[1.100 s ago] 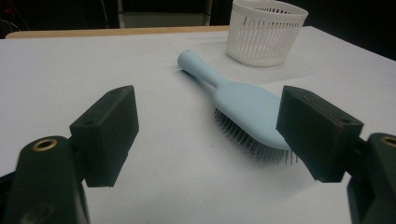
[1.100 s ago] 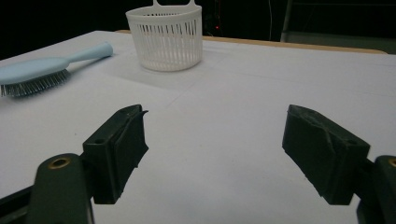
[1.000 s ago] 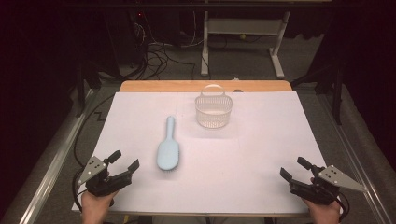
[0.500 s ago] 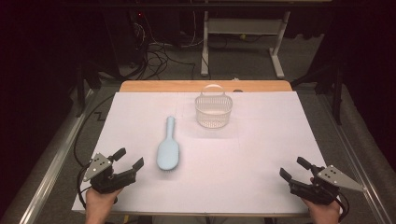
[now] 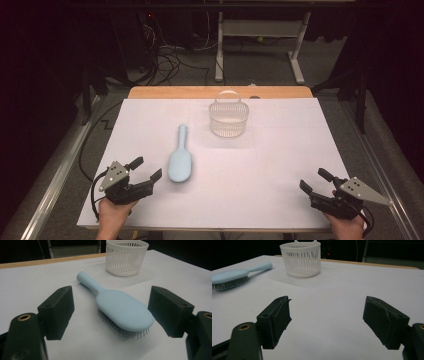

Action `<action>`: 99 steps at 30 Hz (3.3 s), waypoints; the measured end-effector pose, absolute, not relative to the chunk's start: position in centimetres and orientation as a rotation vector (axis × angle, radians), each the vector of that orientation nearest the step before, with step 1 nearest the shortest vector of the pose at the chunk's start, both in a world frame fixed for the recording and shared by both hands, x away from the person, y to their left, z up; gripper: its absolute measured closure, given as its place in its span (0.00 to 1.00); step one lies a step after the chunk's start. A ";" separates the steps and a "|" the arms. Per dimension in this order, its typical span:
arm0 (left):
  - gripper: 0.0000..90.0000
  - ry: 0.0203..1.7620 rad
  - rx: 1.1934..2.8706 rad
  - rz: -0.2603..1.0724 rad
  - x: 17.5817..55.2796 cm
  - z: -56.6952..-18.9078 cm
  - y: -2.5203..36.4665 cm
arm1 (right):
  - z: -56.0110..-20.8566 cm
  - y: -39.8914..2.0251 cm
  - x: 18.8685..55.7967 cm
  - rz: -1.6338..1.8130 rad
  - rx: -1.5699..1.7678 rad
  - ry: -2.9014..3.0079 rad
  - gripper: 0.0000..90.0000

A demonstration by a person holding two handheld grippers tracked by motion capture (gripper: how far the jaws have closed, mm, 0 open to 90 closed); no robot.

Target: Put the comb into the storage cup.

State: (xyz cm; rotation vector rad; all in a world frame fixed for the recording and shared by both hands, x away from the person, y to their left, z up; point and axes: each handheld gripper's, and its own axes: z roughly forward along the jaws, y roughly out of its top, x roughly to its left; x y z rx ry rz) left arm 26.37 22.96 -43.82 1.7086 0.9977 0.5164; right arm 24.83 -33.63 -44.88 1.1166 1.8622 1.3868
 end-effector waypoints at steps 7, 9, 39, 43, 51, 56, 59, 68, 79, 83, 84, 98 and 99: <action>0.23 0.970 1.730 0.501 26.8 -43.7 22.1 | -44.9 -33.7 24.8 1.392 1.116 1.856 0.25; 0.23 0.965 1.736 0.496 27.0 -43.7 21.8 | -44.9 -33.7 24.8 1.395 1.115 1.856 0.25; 0.23 0.914 1.786 0.425 29.3 -43.2 18.1 | -44.8 -33.7 24.7 1.416 1.121 1.840 0.24; 0.23 0.914 1.780 0.418 29.6 -43.1 17.8 | -44.8 -33.7 24.7 1.416 1.120 1.844 0.24; 0.23 0.910 1.783 0.414 30.3 -42.8 17.1 | -44.8 -33.7 24.8 1.422 1.118 1.849 0.24; 0.23 0.905 1.773 0.408 31.2 -42.2 16.6 | -44.8 -33.7 24.8 1.423 1.117 1.851 0.24; 0.23 0.903 1.769 0.403 31.7 -41.9 16.4 | -44.8 -33.7 24.7 1.423 1.119 1.852 0.24; 0.23 0.897 1.778 0.396 33.1 -41.3 15.8 | -44.8 -33.6 24.7 1.425 1.116 1.856 0.24; 0.23 0.895 1.772 0.412 34.8 -40.1 15.2 | -44.8 -33.6 24.7 1.421 1.115 1.856 0.25; 0.23 0.896 1.796 0.430 35.2 -40.1 15.0 | -44.8 -33.6 24.7 1.421 1.113 1.858 0.25; 0.23 0.895 1.800 0.433 35.3 -40.0 14.9 | -44.8 -33.6 24.7 1.422 1.112 1.858 0.25; 0.23 0.909 1.831 0.462 37.2 -39.4 14.2 | -44.9 -33.6 24.7 1.420 1.112 1.867 0.25; 0.23 0.911 1.836 0.463 37.4 -39.3 14.2 | -44.9 -33.6 24.7 1.420 1.112 1.867 0.25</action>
